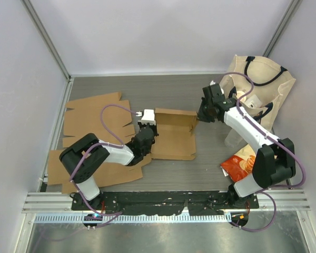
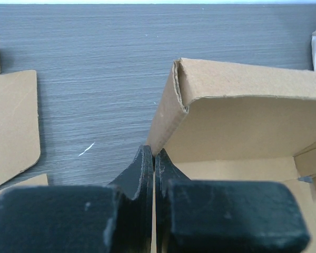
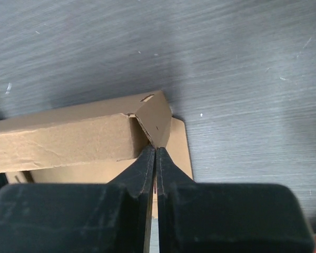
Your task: Fold the paper box
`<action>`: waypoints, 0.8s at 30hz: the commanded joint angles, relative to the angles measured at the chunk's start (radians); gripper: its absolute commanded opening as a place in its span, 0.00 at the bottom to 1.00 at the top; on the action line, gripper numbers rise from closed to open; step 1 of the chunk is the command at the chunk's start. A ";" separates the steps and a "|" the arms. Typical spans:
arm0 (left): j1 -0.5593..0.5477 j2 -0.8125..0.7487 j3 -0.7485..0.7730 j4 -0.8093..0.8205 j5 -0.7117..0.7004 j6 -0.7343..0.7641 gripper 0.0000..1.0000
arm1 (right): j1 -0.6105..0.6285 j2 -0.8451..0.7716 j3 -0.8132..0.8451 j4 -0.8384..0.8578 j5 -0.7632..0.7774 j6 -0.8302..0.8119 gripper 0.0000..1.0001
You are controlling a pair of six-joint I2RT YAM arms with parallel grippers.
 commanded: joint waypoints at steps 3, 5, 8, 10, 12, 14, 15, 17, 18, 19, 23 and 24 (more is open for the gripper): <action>-0.018 0.033 -0.022 0.216 -0.004 0.069 0.00 | 0.004 -0.137 -0.202 0.307 -0.002 -0.031 0.09; -0.018 0.040 -0.042 0.246 -0.003 0.086 0.00 | 0.004 -0.151 -0.254 0.342 -0.020 -0.047 0.09; -0.018 0.046 -0.068 0.287 0.008 0.103 0.00 | 0.004 -0.165 -0.293 0.381 -0.053 -0.082 0.12; -0.018 0.046 -0.078 0.290 0.019 0.097 0.00 | 0.004 -0.181 -0.313 0.398 -0.056 -0.104 0.16; -0.017 0.049 -0.083 0.291 0.022 0.097 0.00 | 0.002 -0.209 -0.321 0.401 -0.056 -0.125 0.20; -0.018 0.051 -0.088 0.293 0.022 0.099 0.00 | 0.001 -0.229 -0.322 0.398 -0.090 -0.159 0.27; -0.017 0.051 -0.088 0.293 0.022 0.100 0.00 | -0.004 -0.247 -0.327 0.398 -0.094 -0.171 0.29; -0.018 0.049 -0.089 0.291 0.022 0.106 0.00 | -0.031 -0.264 -0.337 0.399 -0.106 -0.190 0.37; -0.018 0.049 -0.089 0.291 0.020 0.109 0.00 | -0.045 -0.275 -0.340 0.408 -0.152 -0.193 0.38; -0.018 0.046 -0.092 0.285 0.017 0.109 0.00 | -0.061 -0.301 -0.353 0.418 -0.177 -0.190 0.39; -0.018 0.043 -0.098 0.267 0.014 0.109 0.00 | -0.104 -0.384 -0.387 0.482 -0.243 -0.159 0.53; -0.018 0.043 -0.101 0.267 0.014 0.108 0.00 | -0.107 -0.396 -0.382 0.467 -0.231 -0.171 0.55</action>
